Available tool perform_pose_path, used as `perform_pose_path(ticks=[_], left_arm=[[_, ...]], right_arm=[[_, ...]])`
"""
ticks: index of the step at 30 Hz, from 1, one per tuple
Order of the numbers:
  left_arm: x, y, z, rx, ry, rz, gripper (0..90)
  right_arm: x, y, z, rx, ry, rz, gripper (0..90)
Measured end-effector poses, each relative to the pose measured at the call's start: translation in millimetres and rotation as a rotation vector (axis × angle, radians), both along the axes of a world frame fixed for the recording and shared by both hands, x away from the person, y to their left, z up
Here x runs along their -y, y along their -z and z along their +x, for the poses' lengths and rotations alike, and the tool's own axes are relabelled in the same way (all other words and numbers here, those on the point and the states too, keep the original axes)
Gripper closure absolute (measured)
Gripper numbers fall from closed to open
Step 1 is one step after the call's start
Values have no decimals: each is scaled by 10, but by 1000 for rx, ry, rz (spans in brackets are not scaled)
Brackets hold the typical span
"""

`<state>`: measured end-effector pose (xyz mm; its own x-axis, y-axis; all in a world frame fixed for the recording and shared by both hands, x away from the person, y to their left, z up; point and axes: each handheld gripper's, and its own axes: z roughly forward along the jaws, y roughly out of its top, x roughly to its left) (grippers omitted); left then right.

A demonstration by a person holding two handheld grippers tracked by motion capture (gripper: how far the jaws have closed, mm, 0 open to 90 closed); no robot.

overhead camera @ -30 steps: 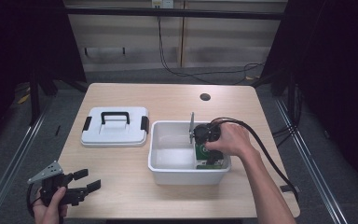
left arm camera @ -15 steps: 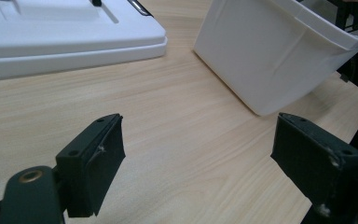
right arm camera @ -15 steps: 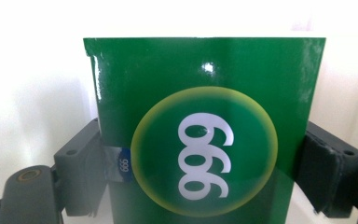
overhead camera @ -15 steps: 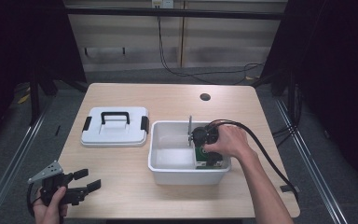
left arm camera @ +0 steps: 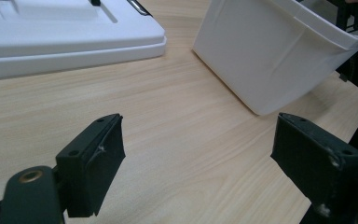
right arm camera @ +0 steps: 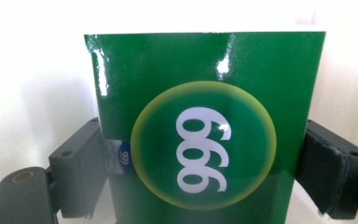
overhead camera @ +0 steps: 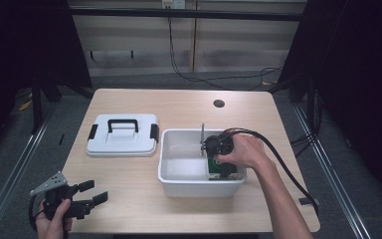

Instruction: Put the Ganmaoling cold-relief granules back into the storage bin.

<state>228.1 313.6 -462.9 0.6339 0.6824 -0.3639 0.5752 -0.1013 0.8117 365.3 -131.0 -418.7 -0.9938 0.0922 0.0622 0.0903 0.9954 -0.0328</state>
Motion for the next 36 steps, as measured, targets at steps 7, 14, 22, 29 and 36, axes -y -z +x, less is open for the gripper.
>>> perform_pose_path(ticks=[7,14,22,29,36], left_arm=[[6,-2,-6,-3,-1,0,165],[2,-2,-10,-4,-2,-3,165],[3,3,-6,-4,0,0,165],[1,3,-6,-3,-3,1,165],[2,3,-8,-5,-4,0,165]], right_arm=[[32,-63,2,3,6,28,122],[78,-125,-5,24,-22,68,93],[212,-272,-35,47,41,180,92],[309,-369,-71,68,83,251,95],[399,-425,-76,97,120,386,131]])
